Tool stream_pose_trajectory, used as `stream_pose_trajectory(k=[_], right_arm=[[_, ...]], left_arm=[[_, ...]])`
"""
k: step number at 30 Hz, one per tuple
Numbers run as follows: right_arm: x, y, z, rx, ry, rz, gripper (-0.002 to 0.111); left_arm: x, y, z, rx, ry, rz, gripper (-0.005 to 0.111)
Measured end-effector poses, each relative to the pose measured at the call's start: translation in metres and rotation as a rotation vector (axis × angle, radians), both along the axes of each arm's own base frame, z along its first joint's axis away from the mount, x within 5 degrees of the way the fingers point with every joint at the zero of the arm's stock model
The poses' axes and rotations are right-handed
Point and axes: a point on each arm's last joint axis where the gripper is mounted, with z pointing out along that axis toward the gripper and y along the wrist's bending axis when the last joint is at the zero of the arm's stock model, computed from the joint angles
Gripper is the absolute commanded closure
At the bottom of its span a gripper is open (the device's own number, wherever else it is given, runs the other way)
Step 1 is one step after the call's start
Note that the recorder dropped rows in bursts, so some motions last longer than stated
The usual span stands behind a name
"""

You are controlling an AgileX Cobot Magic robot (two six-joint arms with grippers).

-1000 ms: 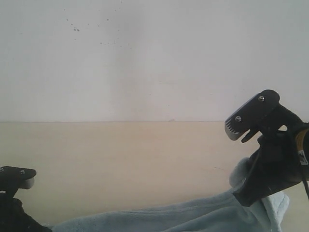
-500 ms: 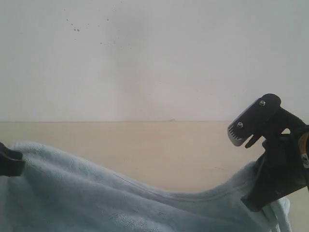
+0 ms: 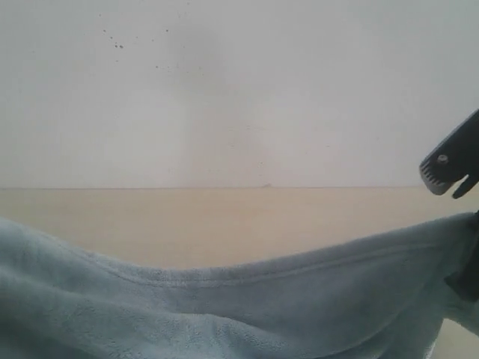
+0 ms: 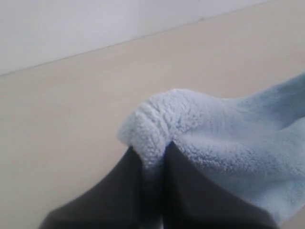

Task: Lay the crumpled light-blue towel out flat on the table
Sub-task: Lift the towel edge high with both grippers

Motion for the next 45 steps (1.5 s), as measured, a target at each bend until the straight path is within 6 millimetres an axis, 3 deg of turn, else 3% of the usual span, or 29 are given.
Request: stream_pose_trajectory(k=[10,23,33,39,45], right_arm=[[-0.042,-0.036,0.044,-0.023,-0.194,-0.078,0.102],[-0.082,-0.063,0.066,0.049,-0.326,-0.133,0.102],[-0.087,-0.068,0.09,0.013,-0.369,-0.124,0.102],[-0.076,-0.061,0.097,-0.031,-0.354,-0.106,0.102],[-0.076,-0.063,0.108,-0.033,-0.363,-0.125,0.102]], left_arm=[[-0.038,0.016,0.013,-0.006,-0.102,0.113,0.097],[-0.094,0.021,0.052,-0.14,-0.252,0.092,0.097],[-0.1,0.022,0.049,-0.119,-0.195,0.096,0.097],[-0.089,0.026,0.05,-0.054,-0.186,0.134,0.097],[-0.085,0.026,0.052,-0.043,-0.201,0.14,0.097]])
